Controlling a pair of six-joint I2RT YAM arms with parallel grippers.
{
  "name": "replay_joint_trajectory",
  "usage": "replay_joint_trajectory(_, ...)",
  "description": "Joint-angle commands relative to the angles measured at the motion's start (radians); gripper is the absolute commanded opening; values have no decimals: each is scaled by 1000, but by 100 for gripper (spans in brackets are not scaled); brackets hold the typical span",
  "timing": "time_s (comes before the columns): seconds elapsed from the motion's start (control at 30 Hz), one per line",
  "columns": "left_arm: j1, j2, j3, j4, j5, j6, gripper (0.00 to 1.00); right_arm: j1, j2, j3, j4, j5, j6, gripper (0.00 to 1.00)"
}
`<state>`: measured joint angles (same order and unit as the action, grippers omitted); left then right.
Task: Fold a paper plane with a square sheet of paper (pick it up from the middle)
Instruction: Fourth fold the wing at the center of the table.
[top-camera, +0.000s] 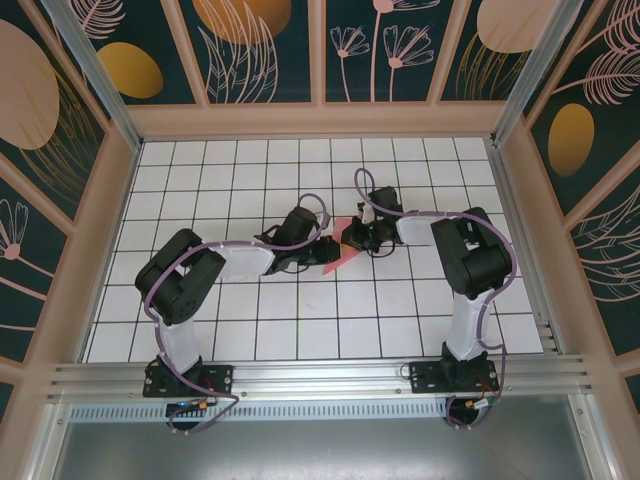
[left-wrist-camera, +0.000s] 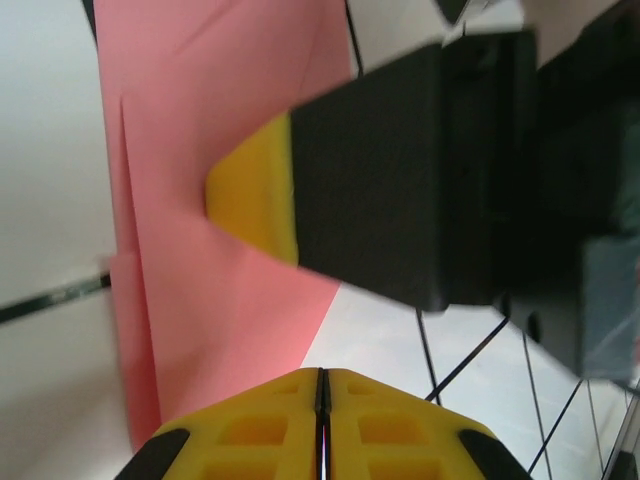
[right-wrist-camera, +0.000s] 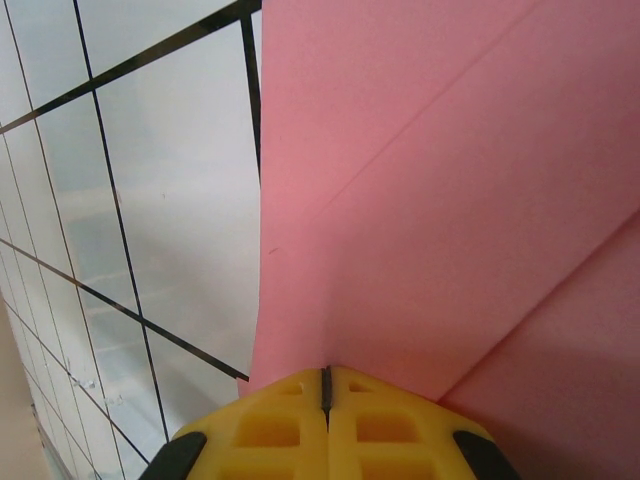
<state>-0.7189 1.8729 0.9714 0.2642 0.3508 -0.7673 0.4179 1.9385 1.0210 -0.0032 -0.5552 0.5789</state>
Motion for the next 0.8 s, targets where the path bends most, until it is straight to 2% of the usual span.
replay_joint_trajectory(0.0, 11, 45, 50, -26, -22, 18, 11, -17, 68, -32, -73, 108, -11, 3)
replay_joint_trajectory(0.4, 10, 148, 88, -101, 28, 60, 10, -17, 81, -33, -81, 106, -13, 3)
replay_joint_trajectory(0.77, 10, 49, 7, -43, 1, 49, 7, -19, 82, -32, -78, 110, -7, 3)
